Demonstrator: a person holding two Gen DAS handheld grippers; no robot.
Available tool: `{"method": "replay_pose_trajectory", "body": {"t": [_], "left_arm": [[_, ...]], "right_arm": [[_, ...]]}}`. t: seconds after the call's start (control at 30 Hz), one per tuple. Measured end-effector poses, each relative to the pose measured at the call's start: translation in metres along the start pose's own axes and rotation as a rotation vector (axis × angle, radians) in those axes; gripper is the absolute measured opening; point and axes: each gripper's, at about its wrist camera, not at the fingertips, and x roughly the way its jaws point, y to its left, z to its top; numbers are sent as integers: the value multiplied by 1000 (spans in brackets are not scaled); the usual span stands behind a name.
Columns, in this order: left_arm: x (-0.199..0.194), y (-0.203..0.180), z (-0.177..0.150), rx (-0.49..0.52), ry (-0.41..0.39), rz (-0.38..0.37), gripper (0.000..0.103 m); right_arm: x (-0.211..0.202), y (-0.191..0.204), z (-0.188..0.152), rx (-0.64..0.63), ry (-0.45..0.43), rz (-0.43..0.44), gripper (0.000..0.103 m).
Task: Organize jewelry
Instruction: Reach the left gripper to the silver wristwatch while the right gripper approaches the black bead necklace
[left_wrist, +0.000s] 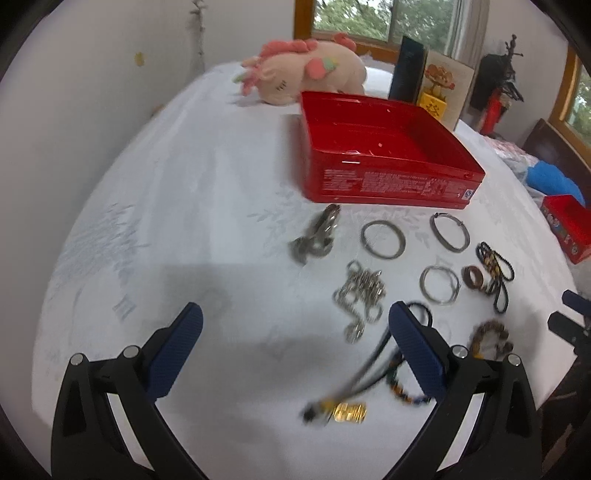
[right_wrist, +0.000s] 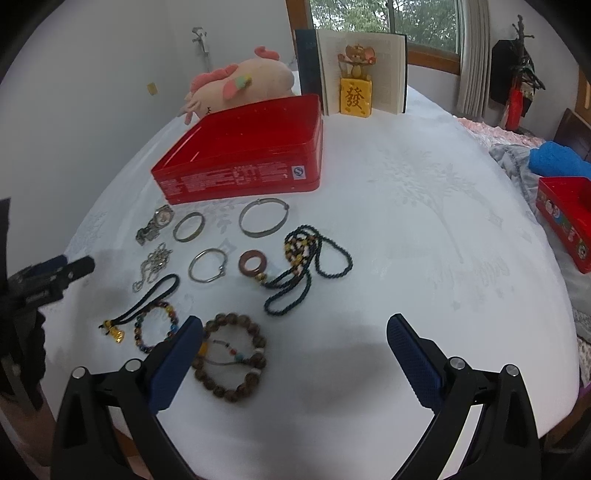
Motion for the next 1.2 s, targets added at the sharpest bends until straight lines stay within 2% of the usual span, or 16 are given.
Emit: {"method": "replay_pose_trajectory", "body": {"t": [0.1,0.27,0.7,0.87,1.03,1.1,1.2], "left_arm": [[21,-4,20,24,28,-18,99],[59,-8,47,59,83,16,99],[114,-6,65,66,171,-25,98],[122,-6,65,83,170,-27,88],[118,-7,67,100,145,-24,58],[118,-6,69,98,139,-27,54],[118,-6,69,95,124,-23,42]], "right_arm": [[9,-6,8,6,9,-16,99],[26,-15,20,15,34,-17,99],[66,-23,51,-1,86,18,99],[76,-29,61,6,105,43,99],[89,-34,70,8,157,69,95],[95,-33,71,1,191,102,94],[102,-32,72,-9,224,110,94]]}}
